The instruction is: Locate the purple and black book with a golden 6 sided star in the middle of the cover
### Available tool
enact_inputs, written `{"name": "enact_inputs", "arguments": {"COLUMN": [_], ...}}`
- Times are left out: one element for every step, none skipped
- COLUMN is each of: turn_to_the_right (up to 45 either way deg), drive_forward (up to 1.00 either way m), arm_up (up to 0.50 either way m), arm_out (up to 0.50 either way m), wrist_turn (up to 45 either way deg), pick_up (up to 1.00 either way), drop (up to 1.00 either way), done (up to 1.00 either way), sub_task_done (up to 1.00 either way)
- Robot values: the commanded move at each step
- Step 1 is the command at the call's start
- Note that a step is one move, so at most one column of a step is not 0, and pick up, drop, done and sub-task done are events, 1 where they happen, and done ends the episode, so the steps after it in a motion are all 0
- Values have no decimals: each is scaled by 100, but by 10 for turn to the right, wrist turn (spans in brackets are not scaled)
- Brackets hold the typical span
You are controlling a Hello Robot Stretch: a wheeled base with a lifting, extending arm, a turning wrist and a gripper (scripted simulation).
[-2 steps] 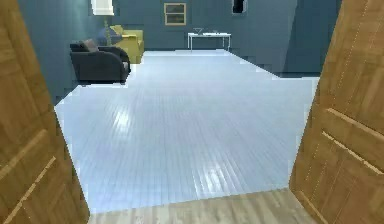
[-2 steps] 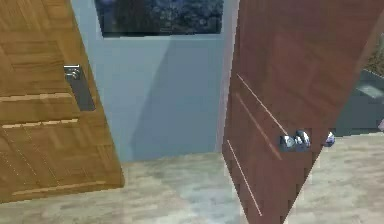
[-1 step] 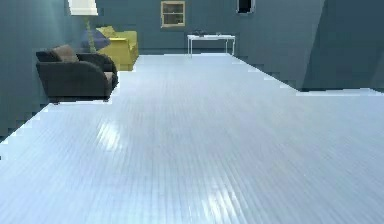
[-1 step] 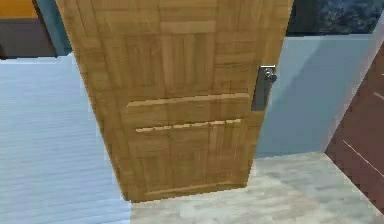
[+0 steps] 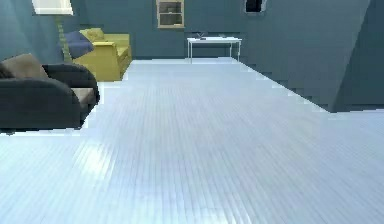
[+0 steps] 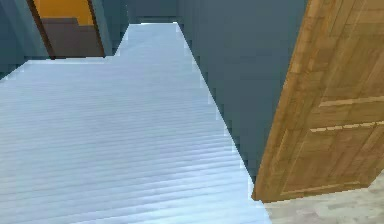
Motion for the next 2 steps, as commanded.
{"name": "enact_inputs", "arguments": {"turn_to_the_right": [0,0], "drive_forward": [100,100], "arm_up": [0,0], "arm_out": [0,0], "wrist_turn": [0,0], "pick_up": [0,0], "drop": [0,0], "done": [0,0], "sub_task_done": [0,0]}}
